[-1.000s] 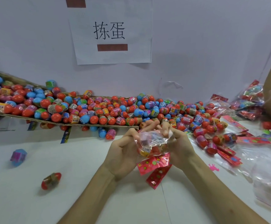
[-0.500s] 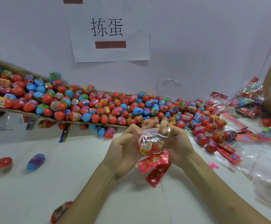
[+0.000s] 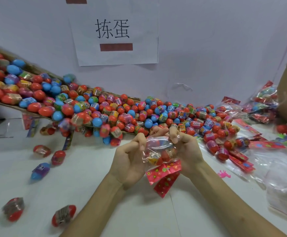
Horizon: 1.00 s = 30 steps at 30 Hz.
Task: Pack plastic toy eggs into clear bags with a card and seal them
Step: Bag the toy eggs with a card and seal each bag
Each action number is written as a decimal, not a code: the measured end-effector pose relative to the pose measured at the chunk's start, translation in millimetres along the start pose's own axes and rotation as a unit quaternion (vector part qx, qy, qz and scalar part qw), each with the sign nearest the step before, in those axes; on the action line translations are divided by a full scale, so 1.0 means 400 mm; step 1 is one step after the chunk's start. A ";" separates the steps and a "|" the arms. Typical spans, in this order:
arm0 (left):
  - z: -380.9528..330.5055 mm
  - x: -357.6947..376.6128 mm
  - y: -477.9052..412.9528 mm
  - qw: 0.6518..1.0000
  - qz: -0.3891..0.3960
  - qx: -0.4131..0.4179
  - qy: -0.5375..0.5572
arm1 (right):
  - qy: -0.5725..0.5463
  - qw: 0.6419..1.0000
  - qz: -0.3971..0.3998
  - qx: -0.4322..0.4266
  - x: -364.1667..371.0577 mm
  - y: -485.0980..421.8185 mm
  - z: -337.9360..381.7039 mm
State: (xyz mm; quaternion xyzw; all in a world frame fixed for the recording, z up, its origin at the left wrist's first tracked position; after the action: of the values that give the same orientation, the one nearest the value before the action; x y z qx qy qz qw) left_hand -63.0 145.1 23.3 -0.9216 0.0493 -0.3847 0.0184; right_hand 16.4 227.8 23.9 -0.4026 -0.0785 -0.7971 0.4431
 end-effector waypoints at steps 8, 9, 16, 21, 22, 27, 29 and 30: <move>0.010 -0.009 -0.010 1.000 -0.011 -0.016 0.024 | -0.030 0.999 -0.021 -0.013 -0.016 -0.010 -0.014; 0.011 -0.010 -0.011 0.999 -0.012 -0.020 0.034 | -0.034 0.999 -0.027 -0.015 -0.016 -0.011 -0.016; 0.015 -0.031 -0.017 0.993 -0.084 -0.010 -0.082 | 0.012 0.998 -0.054 -0.007 -0.014 -0.003 -0.012; 0.001 -0.037 -0.017 0.997 -0.059 0.004 -0.040 | -0.015 1.000 -0.019 0.013 0.001 -0.008 -0.030; -0.005 -0.043 -0.017 0.998 -0.058 0.007 -0.019 | -0.019 1.000 -0.012 0.018 0.005 -0.010 -0.034; -0.029 -0.041 -0.005 0.998 -0.056 0.032 -0.002 | -0.037 0.999 -0.012 0.022 0.000 -0.016 -0.052; -0.034 -0.044 -0.003 0.997 -0.064 0.040 0.007 | -0.036 0.999 -0.024 0.020 -0.005 -0.018 -0.057; -0.037 -0.038 -0.003 0.998 -0.049 0.044 0.011 | -0.034 0.999 -0.037 0.019 -0.011 -0.018 -0.060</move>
State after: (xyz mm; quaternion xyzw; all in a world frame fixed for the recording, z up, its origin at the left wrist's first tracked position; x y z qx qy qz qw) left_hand -84.2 148.0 22.9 -0.9167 -0.0133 -0.3975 0.0395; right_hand -1.6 223.3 6.4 -0.4175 -0.1237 -0.7971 0.4184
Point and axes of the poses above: each hand's wrist, its own y-axis away from the middle knuckle, its own x-axis out of the palm, z = x × y, the point moved 7 cm from there along -y, towards the middle knuckle, and after that the axes turned 7 degrees about -x, right-handed, at the moved point
